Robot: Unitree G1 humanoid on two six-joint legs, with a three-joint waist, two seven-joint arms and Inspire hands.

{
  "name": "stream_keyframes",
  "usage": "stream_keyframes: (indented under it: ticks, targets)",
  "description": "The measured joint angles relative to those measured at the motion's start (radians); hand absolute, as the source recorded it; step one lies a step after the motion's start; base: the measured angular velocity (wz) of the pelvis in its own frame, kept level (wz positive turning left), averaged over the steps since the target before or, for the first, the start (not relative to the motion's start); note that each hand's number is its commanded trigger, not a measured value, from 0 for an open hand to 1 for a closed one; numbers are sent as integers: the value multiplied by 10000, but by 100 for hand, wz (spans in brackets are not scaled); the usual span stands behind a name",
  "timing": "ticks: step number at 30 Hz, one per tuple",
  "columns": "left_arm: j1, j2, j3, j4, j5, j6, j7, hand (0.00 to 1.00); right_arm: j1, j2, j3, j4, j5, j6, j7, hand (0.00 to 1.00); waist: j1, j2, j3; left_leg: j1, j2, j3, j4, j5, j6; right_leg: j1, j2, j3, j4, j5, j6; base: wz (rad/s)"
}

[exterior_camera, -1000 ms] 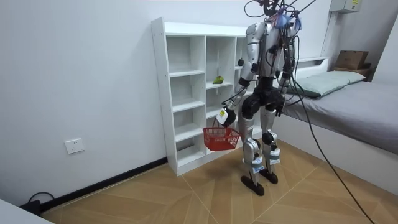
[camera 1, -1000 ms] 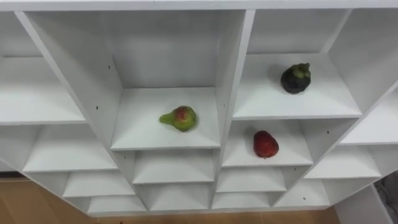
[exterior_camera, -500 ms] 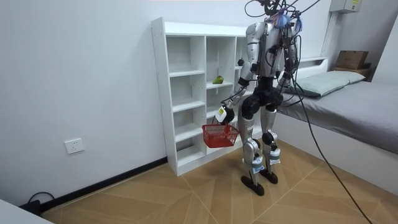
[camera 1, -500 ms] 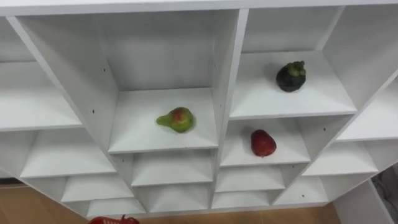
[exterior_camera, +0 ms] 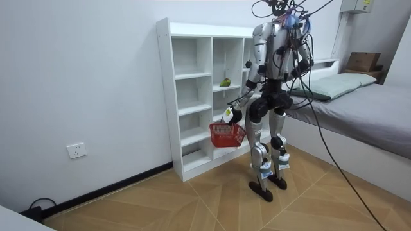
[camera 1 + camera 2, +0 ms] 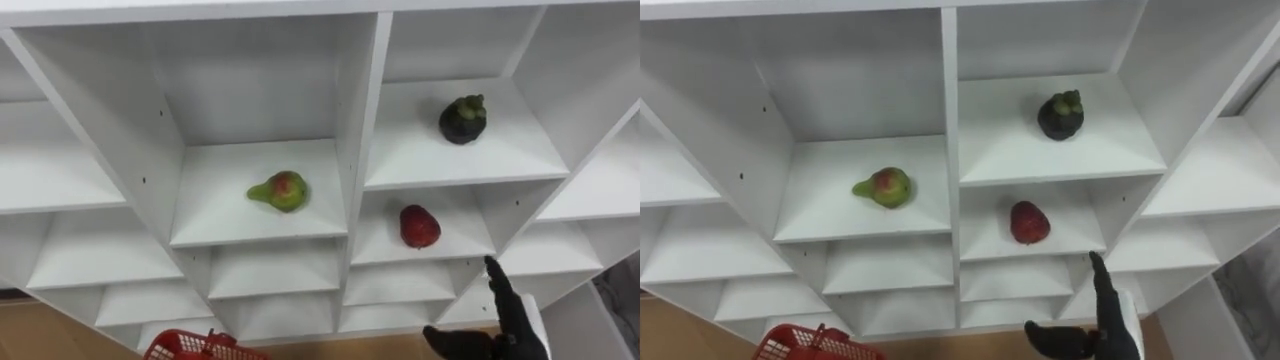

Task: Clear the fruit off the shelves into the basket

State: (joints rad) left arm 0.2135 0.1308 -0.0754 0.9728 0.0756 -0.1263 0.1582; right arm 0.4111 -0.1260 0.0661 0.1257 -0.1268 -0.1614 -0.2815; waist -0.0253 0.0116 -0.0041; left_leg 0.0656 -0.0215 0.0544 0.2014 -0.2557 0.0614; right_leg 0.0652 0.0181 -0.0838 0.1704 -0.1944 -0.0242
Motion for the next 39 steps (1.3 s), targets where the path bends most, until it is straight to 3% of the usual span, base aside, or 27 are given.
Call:
stream_keyframes:
  ticks: [4, 20, 24, 26, 29, 39]
  targets:
    - [-83, 19, -270, 213, -33, -50, -32, 100, -219, -18, 5, -861, 27, -393, -671, 0, -9, 35, 3, 36, 2, 7, -1, 0, 0, 4, 1, 26, -10, 1, 1, -1]
    - [96, 50, -264, 425, -26, -44, -388, 100, -227, -93, 106, -1323, -319, -206, -1897, 0, 333, 41, 50, 89, 36, 122, -160, 56, -18, -16, 22, 31, 2, 6, -8, -1]
    - [10, 114, -266, 502, -36, -29, -434, 100, -378, -531, 217, -1366, -287, -52, -1972, 0, 314, -22, 87, -8, 30, 121, -164, 107, -25, -133, 13, 35, 26, 31, -27, -2]
    - [-32, 253, -261, 501, -54, -27, -497, 100, -383, -806, 209, -1676, -137, 319, -2007, 0, 329, -122, 152, -8, 43, 124, -205, 156, -44, -151, 18, 27, 25, 54, -54, 0]
    - [-41, 346, -241, 502, -17, -5, -549, 100, -390, -1153, 188, -1876, 13, 560, -2095, 0, 341, -145, 165, -17, 62, 118, -201, 165, -60, -156, 19, 14, 22, 64, -72, 0]
    - [-73, 440, -45, 688, 36, 139, -617, 100, -596, -1196, 186, -1906, 10, 1017, -2114, 0, 373, -353, 160, -43, 65, -9, -185, 208, -108, -160, 23, -53, 32, 85, -107, 1]
